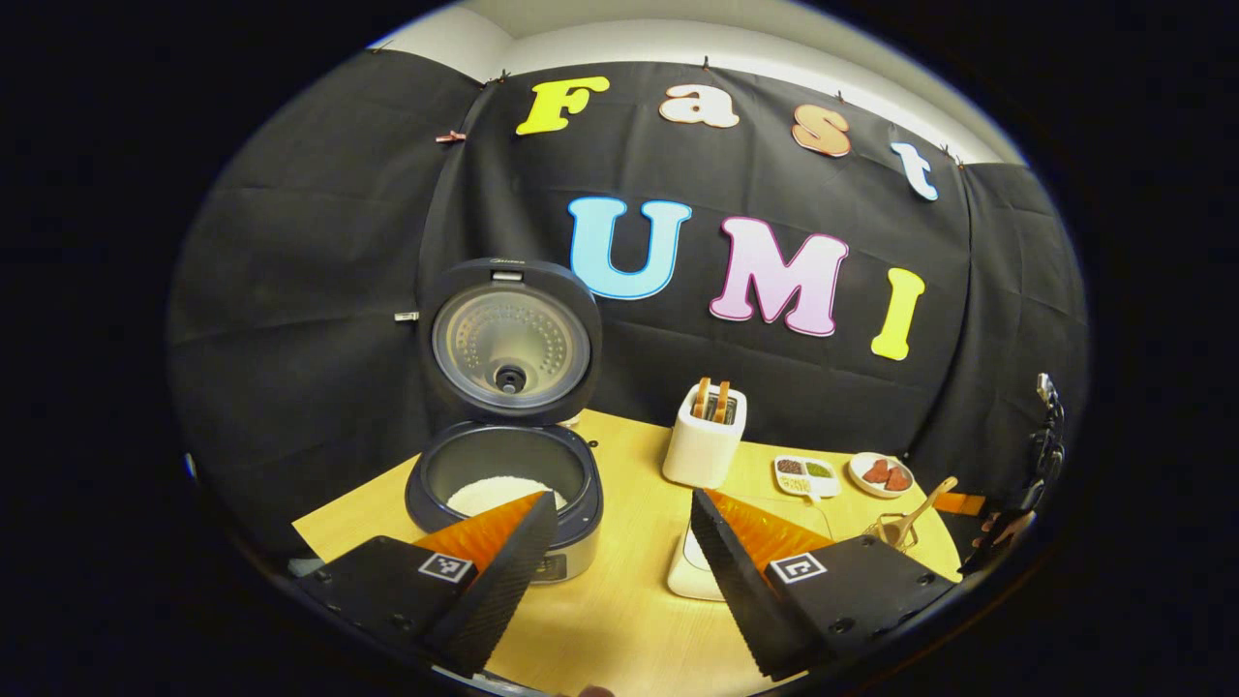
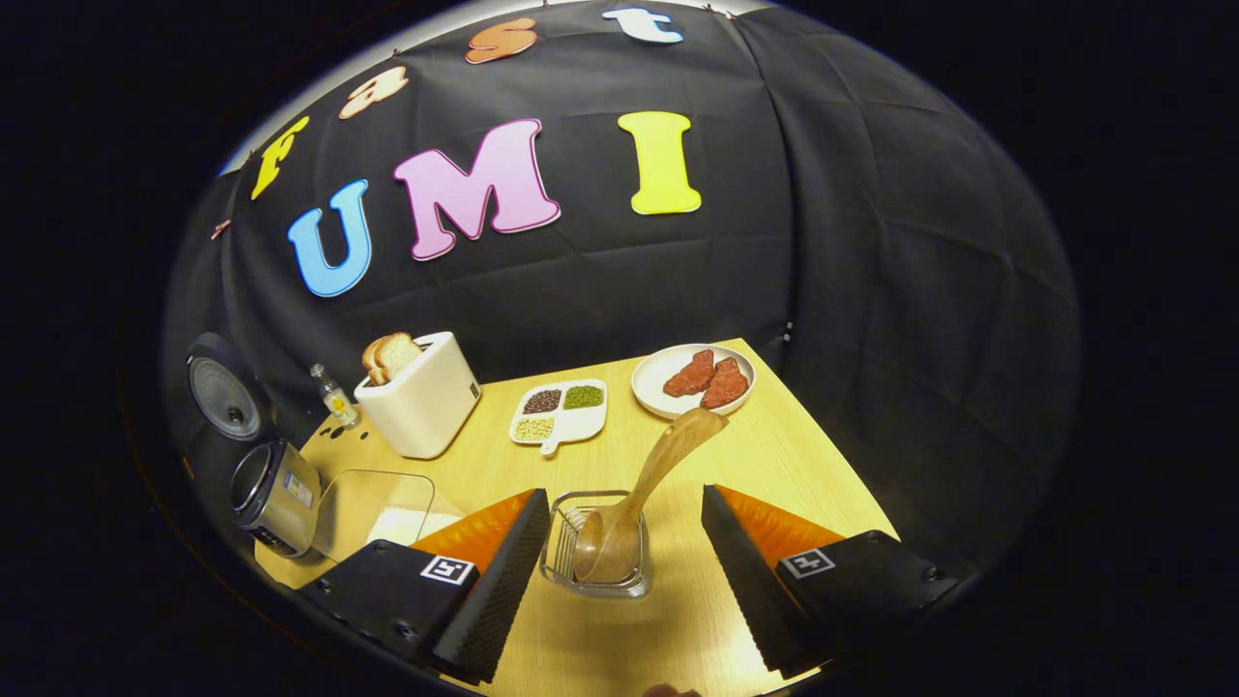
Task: Close the left gripper, press the button to open the rice cooker; take a wooden spoon from the chopstick holder with the right hand, scoop a spoonful of rice and pour it into the rice cooker, then put the wooden spoon back into the chopstick holder.
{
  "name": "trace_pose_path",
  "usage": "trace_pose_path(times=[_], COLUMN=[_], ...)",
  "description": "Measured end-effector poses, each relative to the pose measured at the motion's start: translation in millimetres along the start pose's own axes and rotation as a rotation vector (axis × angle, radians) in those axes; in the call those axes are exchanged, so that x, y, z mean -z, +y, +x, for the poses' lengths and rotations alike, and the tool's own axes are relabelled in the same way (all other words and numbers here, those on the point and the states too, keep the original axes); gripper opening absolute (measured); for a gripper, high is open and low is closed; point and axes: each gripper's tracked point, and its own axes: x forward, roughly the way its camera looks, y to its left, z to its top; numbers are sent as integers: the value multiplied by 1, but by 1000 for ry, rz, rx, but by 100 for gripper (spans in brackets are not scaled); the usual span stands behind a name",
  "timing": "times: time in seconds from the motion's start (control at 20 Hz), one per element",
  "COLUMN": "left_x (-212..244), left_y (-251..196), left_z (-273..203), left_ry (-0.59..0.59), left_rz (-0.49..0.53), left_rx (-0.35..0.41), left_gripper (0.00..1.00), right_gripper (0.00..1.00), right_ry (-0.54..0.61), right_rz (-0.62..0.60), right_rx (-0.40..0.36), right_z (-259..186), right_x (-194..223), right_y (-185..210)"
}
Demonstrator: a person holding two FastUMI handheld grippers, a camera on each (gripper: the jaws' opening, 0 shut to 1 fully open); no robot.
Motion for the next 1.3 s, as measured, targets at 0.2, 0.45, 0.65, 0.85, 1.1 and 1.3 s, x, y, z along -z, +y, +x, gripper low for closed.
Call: trace_pose_path(times=[0.2, 0.45, 0.65, 0.85, 1.1, 1.3], left_x=[8, 41, 63, 74, 74, 61], left_y=[13, 16, 14, 19, 24, 30], left_z=[-8, -13, -19, -21, -22, -18], left_ry=[26, 86, 143, 171, 180, 179], left_rz=[9, -75, -132, -127, -155, -143], left_rx=[-45, -70, -84, -86, -33, 30], left_gripper=[96, 96, 96, 96, 96, 96], right_gripper=[99, 97, 83, 45, 22, 16], right_ry=[67, 54, 77, 96, 123, 16], right_rz=[59, 130, 297, 387, 401, 333], right_rx=[23, 5, 4, 33, 71, 97], right_z=[35, 72, 91, 98, 85, 56], right_x=[15, 10, 7, 7, 10, -23], right_y=[-11, -11, -13, -15, -11, 0])
